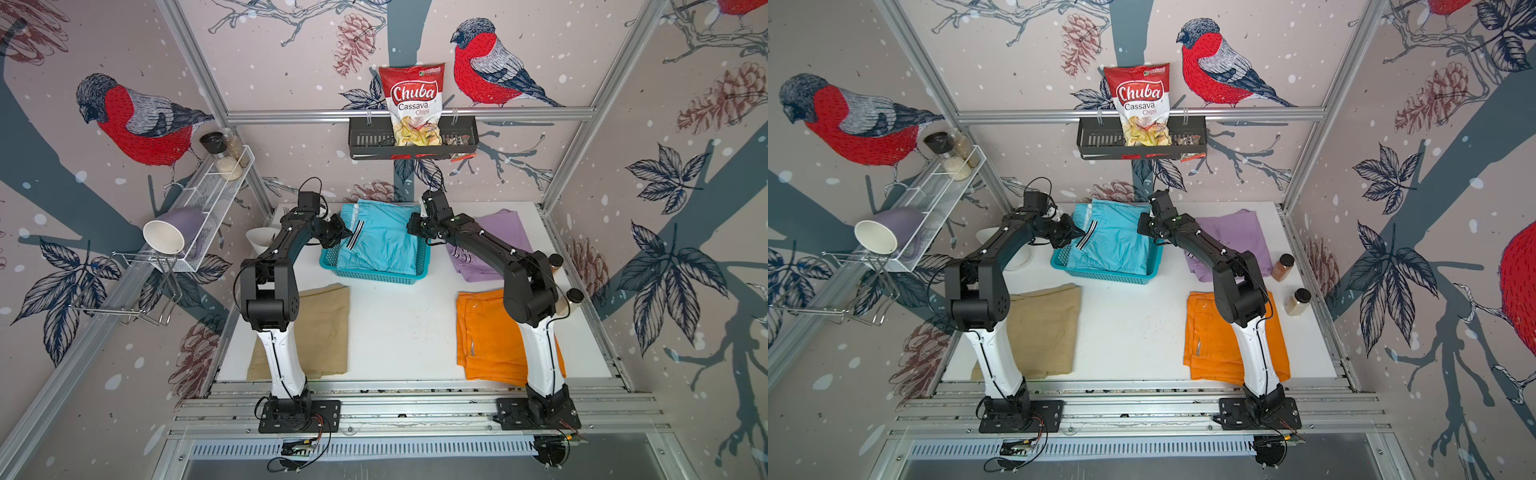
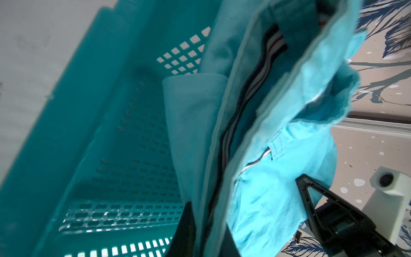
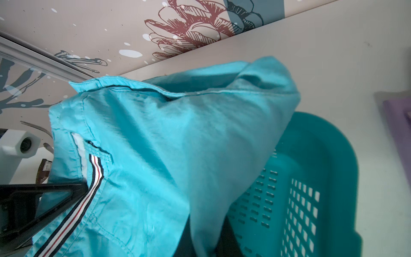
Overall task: Put the folded long pants in the basket
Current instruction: Place the long pant in the basket.
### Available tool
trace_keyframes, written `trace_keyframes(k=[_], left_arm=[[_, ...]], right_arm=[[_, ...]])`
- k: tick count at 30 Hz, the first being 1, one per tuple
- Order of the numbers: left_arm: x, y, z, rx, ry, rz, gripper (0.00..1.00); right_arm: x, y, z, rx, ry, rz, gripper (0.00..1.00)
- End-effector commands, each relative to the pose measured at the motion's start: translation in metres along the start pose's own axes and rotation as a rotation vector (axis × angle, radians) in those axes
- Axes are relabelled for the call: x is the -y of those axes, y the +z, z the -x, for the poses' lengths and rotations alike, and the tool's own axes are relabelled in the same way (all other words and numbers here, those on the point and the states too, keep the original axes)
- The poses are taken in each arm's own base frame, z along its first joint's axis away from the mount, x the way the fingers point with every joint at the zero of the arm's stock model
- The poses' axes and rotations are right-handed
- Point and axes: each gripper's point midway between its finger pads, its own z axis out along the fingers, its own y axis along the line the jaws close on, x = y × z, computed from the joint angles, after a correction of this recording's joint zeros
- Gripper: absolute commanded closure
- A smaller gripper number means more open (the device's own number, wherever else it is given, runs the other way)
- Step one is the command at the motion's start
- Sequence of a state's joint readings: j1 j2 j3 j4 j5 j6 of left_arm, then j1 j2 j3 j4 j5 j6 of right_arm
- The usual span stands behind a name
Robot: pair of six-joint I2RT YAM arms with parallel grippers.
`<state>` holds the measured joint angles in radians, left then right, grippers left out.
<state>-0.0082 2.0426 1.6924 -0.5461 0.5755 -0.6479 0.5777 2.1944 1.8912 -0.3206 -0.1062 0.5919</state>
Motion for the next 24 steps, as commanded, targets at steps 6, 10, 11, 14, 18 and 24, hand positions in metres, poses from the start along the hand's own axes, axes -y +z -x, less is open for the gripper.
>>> trace_keyframes(k=[6, 10, 11, 14, 18, 24], left_arm=[[-0.023, 0.024, 0.018, 0.002, -0.032, 0.085, 1.00], [-0.038, 0.045, 0.015, -0.027, -0.038, 0.138, 1.00], [-0.041, 0.048, 0.012, -0.036, -0.041, 0.146, 1.00], [-0.044, 0.051, 0.004, -0.042, -0.039, 0.172, 1.00], [-0.040, 0.040, -0.014, -0.009, -0.022, 0.213, 1.00], [-0.049, 0.027, -0.044, 0.028, -0.088, 0.182, 1.00]], right_arm=[[0.022, 0.016, -0.061, -0.083, 0.042, -0.171, 1.00], [0.052, 0.033, -0.095, -0.146, 0.098, -0.177, 1.00], [0.061, 0.036, -0.099, -0.155, 0.102, -0.189, 1.00], [0.081, 0.039, -0.100, -0.167, 0.112, -0.209, 1.00], [0.111, 0.042, -0.072, -0.164, 0.105, -0.243, 1.00], [0.153, 0.048, -0.021, -0.180, 0.013, -0.349, 1.00]])
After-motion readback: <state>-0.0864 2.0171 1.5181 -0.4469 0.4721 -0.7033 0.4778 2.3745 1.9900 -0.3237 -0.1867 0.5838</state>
